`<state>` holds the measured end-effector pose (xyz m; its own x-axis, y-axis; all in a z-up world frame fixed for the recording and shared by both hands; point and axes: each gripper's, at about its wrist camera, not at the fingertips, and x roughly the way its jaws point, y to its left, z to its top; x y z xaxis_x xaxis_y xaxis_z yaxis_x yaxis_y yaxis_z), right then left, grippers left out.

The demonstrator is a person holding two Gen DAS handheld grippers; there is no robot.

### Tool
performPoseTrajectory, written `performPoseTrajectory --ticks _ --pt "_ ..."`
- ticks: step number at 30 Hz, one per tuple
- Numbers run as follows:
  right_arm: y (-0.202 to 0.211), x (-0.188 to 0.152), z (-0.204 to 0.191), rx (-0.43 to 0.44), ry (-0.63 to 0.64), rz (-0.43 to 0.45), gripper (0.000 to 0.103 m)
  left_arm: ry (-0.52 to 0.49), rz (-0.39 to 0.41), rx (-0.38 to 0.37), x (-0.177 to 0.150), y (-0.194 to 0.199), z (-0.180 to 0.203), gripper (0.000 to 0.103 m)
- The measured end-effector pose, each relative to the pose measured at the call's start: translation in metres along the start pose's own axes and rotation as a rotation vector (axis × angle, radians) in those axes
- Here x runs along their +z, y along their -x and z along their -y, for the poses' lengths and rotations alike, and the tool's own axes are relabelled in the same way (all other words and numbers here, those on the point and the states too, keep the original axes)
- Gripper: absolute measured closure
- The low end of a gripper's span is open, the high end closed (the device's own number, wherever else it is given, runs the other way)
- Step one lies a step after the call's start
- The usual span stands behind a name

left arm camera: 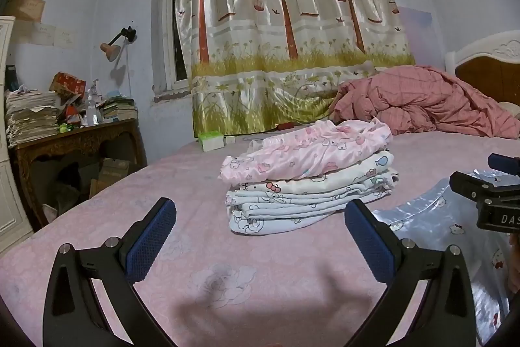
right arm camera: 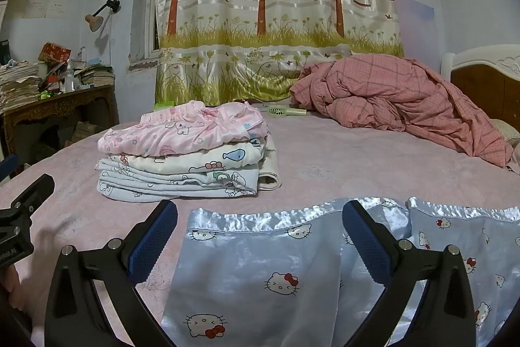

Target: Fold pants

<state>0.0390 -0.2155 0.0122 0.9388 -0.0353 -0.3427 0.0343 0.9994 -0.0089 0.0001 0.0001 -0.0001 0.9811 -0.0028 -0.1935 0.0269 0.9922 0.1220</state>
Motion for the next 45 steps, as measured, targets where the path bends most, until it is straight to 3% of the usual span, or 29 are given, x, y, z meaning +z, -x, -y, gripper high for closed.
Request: performPoseTrajectory --ticks 45 --pt "-0.0014 -0.0009 0.0000 0.000 -0.001 -0.003 0.001 -0.007 0.002 -0.006 0.0001 0.0006 0.0006 0.000"
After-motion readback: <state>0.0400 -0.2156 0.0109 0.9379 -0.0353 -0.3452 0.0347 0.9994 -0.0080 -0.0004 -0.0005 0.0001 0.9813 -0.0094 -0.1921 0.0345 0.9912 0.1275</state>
